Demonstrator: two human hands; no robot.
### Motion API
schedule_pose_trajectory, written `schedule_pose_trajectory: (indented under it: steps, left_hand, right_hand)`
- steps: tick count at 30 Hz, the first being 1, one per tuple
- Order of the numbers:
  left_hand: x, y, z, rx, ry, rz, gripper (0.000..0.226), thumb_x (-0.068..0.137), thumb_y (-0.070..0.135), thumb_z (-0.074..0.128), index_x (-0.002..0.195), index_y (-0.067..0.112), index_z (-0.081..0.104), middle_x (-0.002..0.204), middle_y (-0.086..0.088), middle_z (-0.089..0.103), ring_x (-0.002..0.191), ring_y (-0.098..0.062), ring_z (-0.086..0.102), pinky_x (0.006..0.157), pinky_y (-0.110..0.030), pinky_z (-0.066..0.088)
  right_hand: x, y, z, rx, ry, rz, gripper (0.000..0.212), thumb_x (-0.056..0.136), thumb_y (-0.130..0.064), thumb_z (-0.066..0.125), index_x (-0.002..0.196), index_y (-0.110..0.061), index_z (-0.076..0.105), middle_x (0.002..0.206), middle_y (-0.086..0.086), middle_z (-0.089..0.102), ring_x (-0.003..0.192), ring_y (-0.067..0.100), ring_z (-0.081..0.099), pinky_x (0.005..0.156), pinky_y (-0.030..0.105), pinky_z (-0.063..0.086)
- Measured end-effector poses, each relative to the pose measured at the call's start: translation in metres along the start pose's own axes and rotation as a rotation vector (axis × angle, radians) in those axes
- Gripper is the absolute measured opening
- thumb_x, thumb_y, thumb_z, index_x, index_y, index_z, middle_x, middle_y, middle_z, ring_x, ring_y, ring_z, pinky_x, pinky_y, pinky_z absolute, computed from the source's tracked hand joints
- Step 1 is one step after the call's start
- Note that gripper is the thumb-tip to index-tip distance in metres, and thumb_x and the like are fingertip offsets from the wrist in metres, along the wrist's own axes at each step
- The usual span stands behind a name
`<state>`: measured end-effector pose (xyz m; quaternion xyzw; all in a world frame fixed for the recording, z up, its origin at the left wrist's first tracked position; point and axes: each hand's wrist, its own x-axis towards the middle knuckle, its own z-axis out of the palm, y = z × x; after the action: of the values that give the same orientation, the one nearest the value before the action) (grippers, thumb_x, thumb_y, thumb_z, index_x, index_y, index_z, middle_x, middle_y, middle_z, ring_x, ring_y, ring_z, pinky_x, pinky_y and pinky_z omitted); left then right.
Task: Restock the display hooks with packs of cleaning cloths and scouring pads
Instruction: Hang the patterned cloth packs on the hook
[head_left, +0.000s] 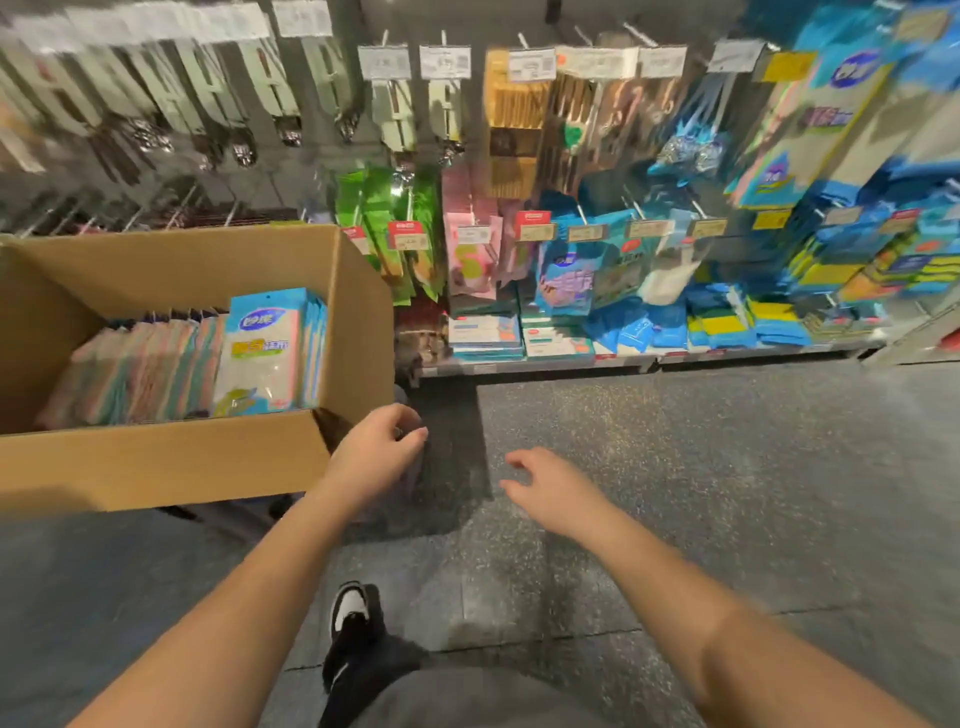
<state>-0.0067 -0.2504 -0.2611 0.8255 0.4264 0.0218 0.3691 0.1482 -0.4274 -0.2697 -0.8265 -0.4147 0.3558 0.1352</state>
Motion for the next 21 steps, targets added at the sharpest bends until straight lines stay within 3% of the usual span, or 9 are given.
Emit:
schedule_pose_trajectory:
  steps: [4, 8, 12, 15, 17, 19, 21]
  left_hand:
    - [0.023, -0.078, -0.071, -0.189, 0.121, -0.082, 0.006, 0.097, 0.033, 0.061, 0.092, 0.031, 0.063, 0.088, 0.015, 0.066, 0.082, -0.004, 0.062, 0.064, -0.026, 0.043]
    - [0.073, -0.168, -0.144, -0.254, 0.176, -0.162, 0.01, 0.099, 0.03, 0.058, 0.091, 0.026, 0.063, 0.085, 0.013, 0.064, 0.079, 0.002, 0.057, 0.064, -0.017, 0.04]
    - [0.142, -0.255, -0.191, -0.292, 0.125, -0.284, 0.008, 0.098, 0.028, 0.057, 0.096, 0.022, 0.063, 0.09, 0.007, 0.064, 0.088, -0.018, 0.059, 0.07, -0.033, 0.04]
    - [0.194, -0.301, -0.204, -0.321, 0.016, -0.408, 0.014, 0.096, 0.021, 0.058, 0.106, 0.011, 0.059, 0.099, -0.009, 0.066, 0.092, -0.028, 0.061, 0.071, -0.035, 0.049]
    - [0.224, -0.321, -0.206, -0.34, -0.028, -0.466, 0.014, 0.095, 0.014, 0.059, 0.107, 0.006, 0.055, 0.089, -0.01, 0.062, 0.087, -0.026, 0.059, 0.065, -0.028, 0.048]
    - [0.245, -0.328, -0.202, -0.371, -0.039, -0.513, 0.018, 0.096, 0.009, 0.061, 0.106, 0.013, 0.046, 0.086, -0.003, 0.056, 0.09, -0.022, 0.053, 0.066, -0.026, 0.042]
    - [0.261, -0.338, -0.191, -0.444, -0.051, -0.584, 0.033, 0.094, 0.012, 0.068, 0.111, 0.018, 0.04, 0.102, -0.002, 0.055, 0.098, -0.02, 0.053, 0.084, -0.028, 0.044]
  right_hand:
    - [0.052, -0.101, 0.032, 0.132, 0.003, -0.029, 0.043, 0.1, -0.036, 0.052, 0.141, -0.022, 0.05, 0.137, -0.003, 0.052, 0.121, 0.01, 0.053, 0.098, 0.026, 0.041]
    - [0.133, -0.206, 0.073, 0.258, -0.012, -0.043, 0.038, 0.1, -0.034, 0.054, 0.137, -0.023, 0.053, 0.124, -0.009, 0.054, 0.11, 0.004, 0.054, 0.092, 0.021, 0.042]
    - [0.225, -0.281, 0.118, 0.241, -0.038, -0.011, 0.036, 0.099, -0.027, 0.054, 0.134, -0.017, 0.055, 0.127, -0.007, 0.054, 0.109, 0.008, 0.055, 0.091, 0.023, 0.042]
    - [0.288, -0.309, 0.148, 0.203, -0.051, 0.117, 0.044, 0.097, -0.025, 0.058, 0.137, -0.008, 0.054, 0.139, 0.01, 0.054, 0.125, 0.023, 0.054, 0.105, 0.031, 0.041]
    - [0.325, -0.312, 0.167, 0.182, -0.014, 0.243, 0.047, 0.093, -0.027, 0.06, 0.136, -0.007, 0.055, 0.138, 0.013, 0.056, 0.125, 0.03, 0.054, 0.104, 0.034, 0.043]
    - [0.351, -0.311, 0.181, 0.173, -0.045, 0.311, 0.041, 0.095, -0.02, 0.057, 0.133, -0.006, 0.054, 0.127, 0.012, 0.059, 0.11, 0.028, 0.058, 0.094, 0.031, 0.049]
    - [0.373, -0.308, 0.192, 0.246, -0.034, 0.443, 0.037, 0.096, -0.015, 0.054, 0.131, -0.006, 0.051, 0.108, 0.002, 0.057, 0.091, 0.014, 0.058, 0.077, 0.019, 0.049]
